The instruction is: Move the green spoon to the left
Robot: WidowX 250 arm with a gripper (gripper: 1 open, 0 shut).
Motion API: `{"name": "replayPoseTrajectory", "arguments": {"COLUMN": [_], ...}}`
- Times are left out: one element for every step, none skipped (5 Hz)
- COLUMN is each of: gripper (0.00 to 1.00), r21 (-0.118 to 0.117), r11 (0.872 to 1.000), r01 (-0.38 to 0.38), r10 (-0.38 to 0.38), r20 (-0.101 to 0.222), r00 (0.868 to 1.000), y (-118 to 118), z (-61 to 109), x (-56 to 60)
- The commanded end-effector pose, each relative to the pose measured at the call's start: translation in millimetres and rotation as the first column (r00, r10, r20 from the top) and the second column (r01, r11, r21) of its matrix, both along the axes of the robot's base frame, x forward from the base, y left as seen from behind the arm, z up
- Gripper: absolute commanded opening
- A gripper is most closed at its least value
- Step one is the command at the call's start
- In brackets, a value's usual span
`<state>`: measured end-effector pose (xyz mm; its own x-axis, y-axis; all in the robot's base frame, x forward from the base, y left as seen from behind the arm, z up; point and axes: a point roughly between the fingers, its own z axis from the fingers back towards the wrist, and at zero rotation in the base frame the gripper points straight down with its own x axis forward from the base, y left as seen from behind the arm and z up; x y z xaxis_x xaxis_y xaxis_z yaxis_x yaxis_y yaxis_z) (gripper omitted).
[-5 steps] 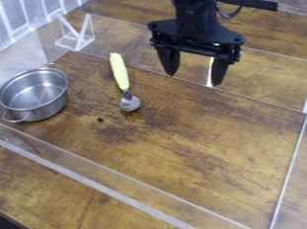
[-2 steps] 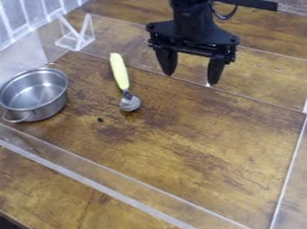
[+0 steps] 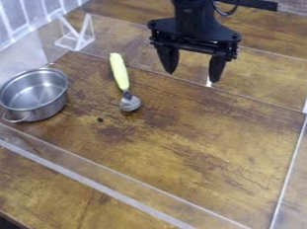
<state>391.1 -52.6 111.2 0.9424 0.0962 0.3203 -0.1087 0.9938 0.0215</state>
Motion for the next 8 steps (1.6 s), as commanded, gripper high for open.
{"name": "replayPoseTrajectory", "arguments": {"gripper": [1.00, 1.00, 1.00, 1.00, 1.00, 1.00, 1.00, 1.00], "r21": [-0.008, -0.005, -0.006, -0.007, -0.008, -0.008, -0.009, -0.010], "r11": [1.000, 1.000, 1.000, 1.000, 1.000, 1.000, 1.000, 1.000], "r01": [0.002, 0.001, 0.005, 0.007, 0.010, 0.013, 0.013, 0.012], "r10": [-0.001, -0.001, -0.005, -0.007, -0.009, -0.012, -0.012, -0.012], "r20": [0.040, 0.033, 0.035, 0.039, 0.043, 0.051, 0.057, 0.064], "r00": [0.999, 0.999, 0.999, 0.999, 0.999, 0.999, 0.998, 0.998], "y": [1, 2, 3, 3, 4, 4, 5, 5], "z": [15.6, 13.5, 16.7, 20.0, 22.8, 26.8, 30.1, 33.3], "x": [4.8, 4.2, 3.1, 2.4, 2.5, 2.1, 2.7, 3.8]}}
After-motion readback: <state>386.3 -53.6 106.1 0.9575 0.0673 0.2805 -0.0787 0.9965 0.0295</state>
